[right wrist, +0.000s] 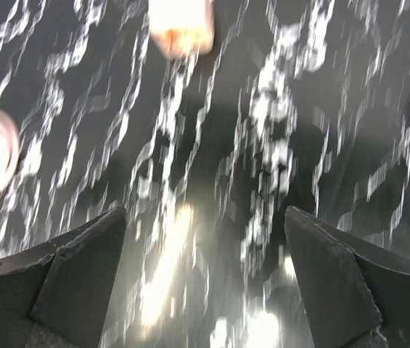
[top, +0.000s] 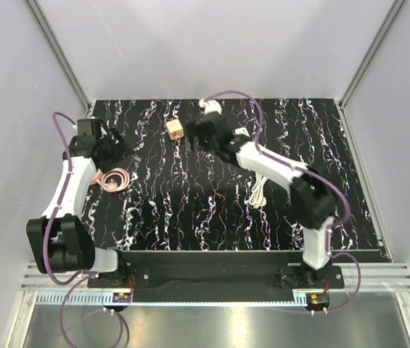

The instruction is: Insert the plug

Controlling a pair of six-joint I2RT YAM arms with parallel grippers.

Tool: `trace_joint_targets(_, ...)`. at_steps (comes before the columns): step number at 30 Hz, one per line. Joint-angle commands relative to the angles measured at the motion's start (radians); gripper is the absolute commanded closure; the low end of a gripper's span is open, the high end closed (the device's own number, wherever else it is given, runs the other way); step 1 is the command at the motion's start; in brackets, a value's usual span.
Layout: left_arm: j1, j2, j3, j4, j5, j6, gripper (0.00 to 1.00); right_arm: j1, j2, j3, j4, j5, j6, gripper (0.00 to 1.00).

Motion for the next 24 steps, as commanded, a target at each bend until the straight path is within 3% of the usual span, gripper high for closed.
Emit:
trace_joint_targets(1,-0.014,-0.011,-0.087,0.198,0.181,0.021,0.19,-0.006,0.186,0.231,-0.058,0.084,-0.091,0.04)
trace_joint_targets(4,0.003,-0.019,-0.110,0.251,0.219,-0.024,0.18,-0.020,0.341,0.473,-0.070,0.103,-0.144,0.04)
trace_joint_targets(9,0.046,-0.028,-0.187,0.330,0.325,-0.117,0.18,-0.037,0.567,0.733,-0.069,0.069,-0.138,0.04)
trace_joint_targets(14,0.069,-0.028,-0.196,0.336,0.342,-0.133,0.17,-0.037,0.731,0.973,-0.072,0.016,-0.158,0.04)
trace_joint_targets(20,0.072,-0.020,-0.207,0.356,0.368,-0.153,0.19,-0.035,0.882,1.144,-0.061,-0.017,-0.234,0.00)
trace_joint_targets(24,0.070,-0.008,-0.227,0.387,0.408,-0.174,0.19,-0.037,0.940,1.138,0.000,-0.041,-0.270,0.00)
